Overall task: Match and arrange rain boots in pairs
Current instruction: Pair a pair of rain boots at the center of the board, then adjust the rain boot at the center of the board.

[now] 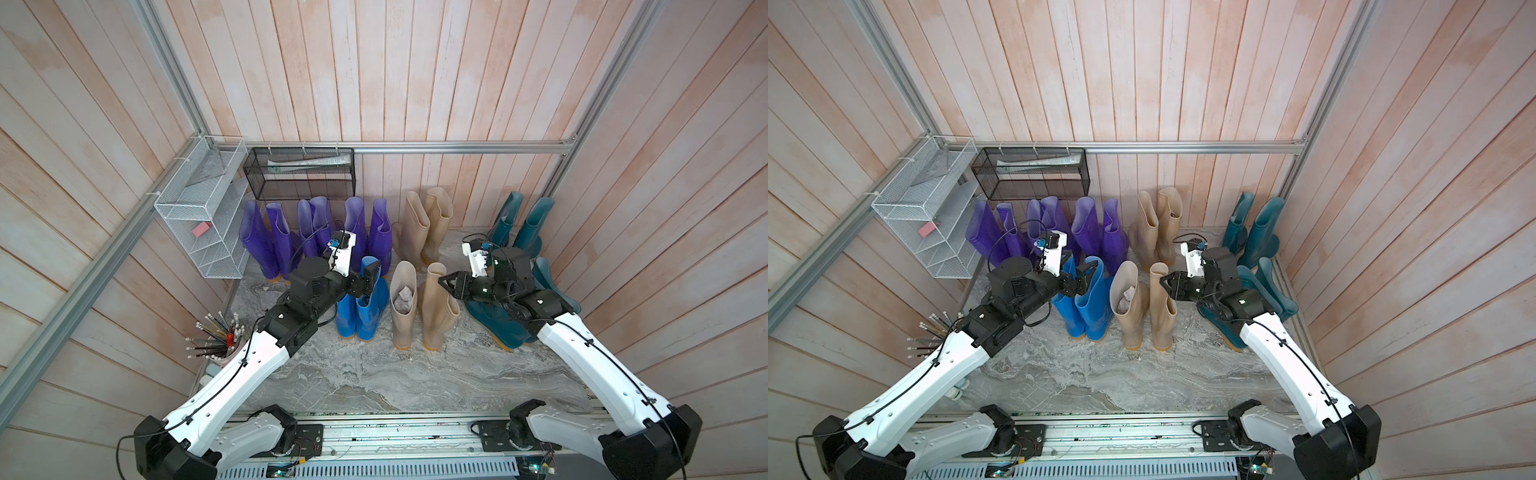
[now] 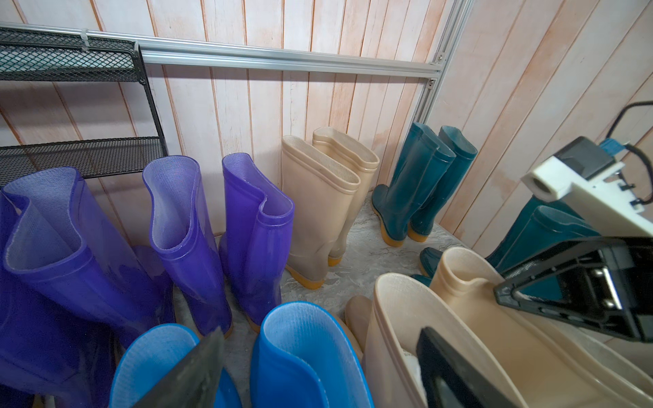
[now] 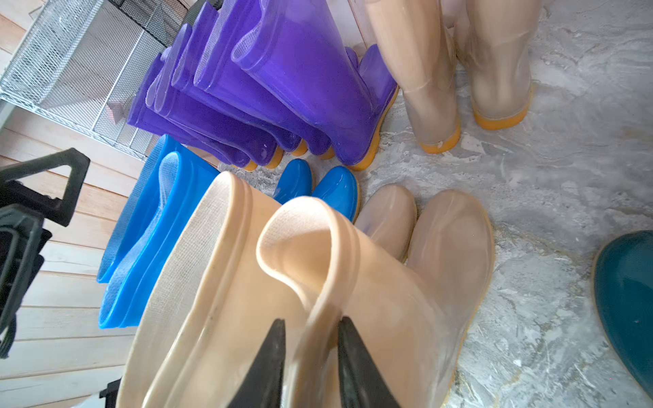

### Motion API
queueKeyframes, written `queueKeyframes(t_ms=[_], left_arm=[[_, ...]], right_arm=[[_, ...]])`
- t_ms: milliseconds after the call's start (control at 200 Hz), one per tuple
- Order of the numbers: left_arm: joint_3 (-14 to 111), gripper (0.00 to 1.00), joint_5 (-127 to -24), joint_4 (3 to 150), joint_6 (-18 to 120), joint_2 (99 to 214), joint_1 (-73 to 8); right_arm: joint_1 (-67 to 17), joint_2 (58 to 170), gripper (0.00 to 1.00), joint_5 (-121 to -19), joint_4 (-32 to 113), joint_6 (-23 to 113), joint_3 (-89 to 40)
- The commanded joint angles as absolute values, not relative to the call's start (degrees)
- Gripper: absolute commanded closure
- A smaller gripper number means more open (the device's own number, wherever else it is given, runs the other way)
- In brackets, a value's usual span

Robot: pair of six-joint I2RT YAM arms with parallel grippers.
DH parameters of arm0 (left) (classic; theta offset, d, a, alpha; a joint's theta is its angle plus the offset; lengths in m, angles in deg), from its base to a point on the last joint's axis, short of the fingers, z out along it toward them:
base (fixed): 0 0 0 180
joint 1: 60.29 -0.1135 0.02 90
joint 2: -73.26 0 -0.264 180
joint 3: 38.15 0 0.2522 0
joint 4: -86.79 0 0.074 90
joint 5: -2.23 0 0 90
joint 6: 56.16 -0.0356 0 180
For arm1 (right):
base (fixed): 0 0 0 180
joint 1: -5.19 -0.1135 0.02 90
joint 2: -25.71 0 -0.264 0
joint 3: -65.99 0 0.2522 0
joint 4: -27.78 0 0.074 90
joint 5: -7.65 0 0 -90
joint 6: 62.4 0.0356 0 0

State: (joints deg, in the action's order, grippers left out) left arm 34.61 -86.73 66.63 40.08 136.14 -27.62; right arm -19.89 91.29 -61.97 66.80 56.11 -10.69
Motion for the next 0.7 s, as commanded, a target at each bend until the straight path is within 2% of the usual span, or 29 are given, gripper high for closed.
queueKeyframes(t_ms=[0,65,170,300,425,575,695], left_arm=[[33.8,0.12,-87.2,67.6,40.3,135.6,-27.9],[33.8,0.12,-87.2,67.8,40.3,135.4,-27.9],[33.5,0.11,-87.3,68.0,40.3,134.9,-27.9],[32.9,0.11,-87.4,68.8,40.1,134.2,-27.9],[32.4,0.10,-87.8,69.4,40.1,134.4,-27.9],[31.9,0.10,-88.1,70.2,39.6,134.5,-27.9],[31.5,0.10,-89.2,70.6,38.9,134.5,-28.0]], right_arm=[[-19.9,90.8,0.70,-65.3,71.1,51.5,-14.4],[-19.9,91.0,0.62,-70.4,73.7,49.1,-16.8],[-19.9,92.0,0.56,-82.2,76.6,44.9,-22.0],[-19.2,94.1,0.48,-93.8,71.2,41.1,-25.4],[-16.8,102.0,0.41,-90.9,65.9,38.1,-29.7],[-14.6,112.5,0.27,-86.7,59.7,34.9,-33.8],[-12.5,119.3,0.23,-83.2,55.7,35.8,-36.7]])
